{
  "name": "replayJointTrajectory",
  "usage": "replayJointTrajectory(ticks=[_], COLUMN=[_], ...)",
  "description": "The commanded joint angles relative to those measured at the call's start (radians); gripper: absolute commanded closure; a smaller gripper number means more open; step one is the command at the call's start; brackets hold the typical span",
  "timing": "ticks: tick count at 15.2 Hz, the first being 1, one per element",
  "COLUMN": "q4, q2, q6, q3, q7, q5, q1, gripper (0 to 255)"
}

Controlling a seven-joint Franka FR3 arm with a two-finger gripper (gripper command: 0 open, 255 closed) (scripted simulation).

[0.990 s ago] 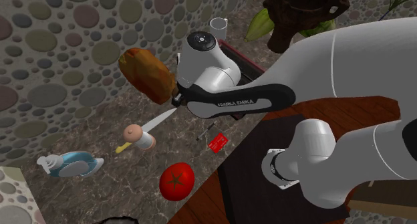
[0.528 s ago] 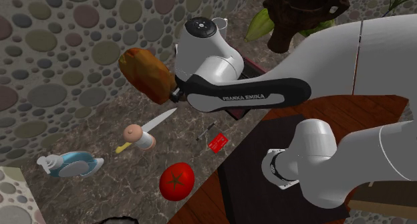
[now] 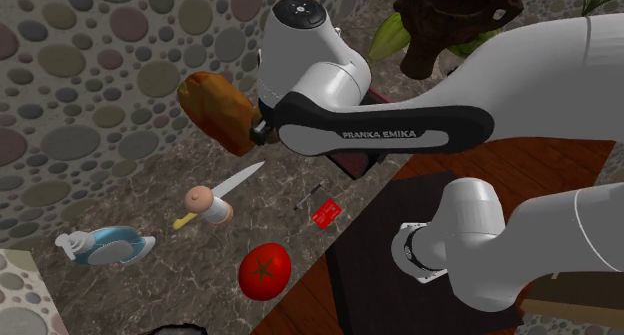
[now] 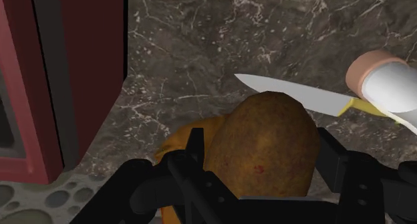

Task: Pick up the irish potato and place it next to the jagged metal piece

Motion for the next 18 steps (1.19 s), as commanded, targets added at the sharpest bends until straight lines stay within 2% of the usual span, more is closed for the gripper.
replayJointTrajectory(ticks=[1,2,10,18], q4=[0.021,0.031,-0.013,0.018], q2=[-0.007,-0.010,-0.036,0.008], q6=[-0.028,-0.041,-0.027,-0.024], q3=[0.004,0.006,0.169,0.322], q7=[0.004,0.006,0.230,0.444], q5=[-0.002,-0.002,-0.015,-0.014], q1=[0.000,0.000,0.053,0.118], gripper=[255,255,255,255])
